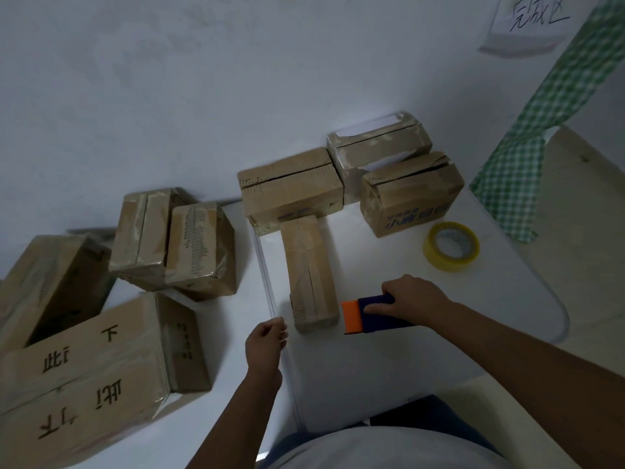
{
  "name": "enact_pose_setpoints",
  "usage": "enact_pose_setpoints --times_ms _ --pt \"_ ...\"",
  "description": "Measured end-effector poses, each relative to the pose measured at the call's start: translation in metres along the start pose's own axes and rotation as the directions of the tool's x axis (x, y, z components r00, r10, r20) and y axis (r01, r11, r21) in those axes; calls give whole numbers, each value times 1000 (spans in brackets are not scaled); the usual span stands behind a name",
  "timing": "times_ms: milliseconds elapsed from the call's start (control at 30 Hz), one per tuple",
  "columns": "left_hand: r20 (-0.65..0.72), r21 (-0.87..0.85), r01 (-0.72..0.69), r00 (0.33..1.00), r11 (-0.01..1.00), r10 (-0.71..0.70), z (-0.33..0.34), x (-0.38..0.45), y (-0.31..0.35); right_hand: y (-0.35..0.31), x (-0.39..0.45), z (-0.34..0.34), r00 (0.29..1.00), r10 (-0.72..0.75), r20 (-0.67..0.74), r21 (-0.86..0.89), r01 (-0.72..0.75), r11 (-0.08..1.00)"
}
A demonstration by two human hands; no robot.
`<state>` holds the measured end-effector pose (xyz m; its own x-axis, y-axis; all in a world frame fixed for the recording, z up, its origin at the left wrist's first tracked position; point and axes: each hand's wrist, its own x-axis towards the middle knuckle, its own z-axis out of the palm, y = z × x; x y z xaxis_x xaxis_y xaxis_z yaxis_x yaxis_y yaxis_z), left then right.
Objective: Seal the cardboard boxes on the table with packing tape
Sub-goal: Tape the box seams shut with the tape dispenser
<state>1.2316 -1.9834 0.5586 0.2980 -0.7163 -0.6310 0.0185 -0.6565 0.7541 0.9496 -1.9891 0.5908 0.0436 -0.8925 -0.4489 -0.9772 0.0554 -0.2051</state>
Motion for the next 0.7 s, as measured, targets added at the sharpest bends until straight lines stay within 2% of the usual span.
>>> enact_pose_setpoints --times_ms 167,700 --pt "-50 -16 6 999 1000 -7 2 8 -2 -2 7 -4 1000 -28 -8 -16 28 999" --pt "8 12 59 998 998 -59 11 14 -11 -4 22 -6 999 -2 42 -123 7 992"
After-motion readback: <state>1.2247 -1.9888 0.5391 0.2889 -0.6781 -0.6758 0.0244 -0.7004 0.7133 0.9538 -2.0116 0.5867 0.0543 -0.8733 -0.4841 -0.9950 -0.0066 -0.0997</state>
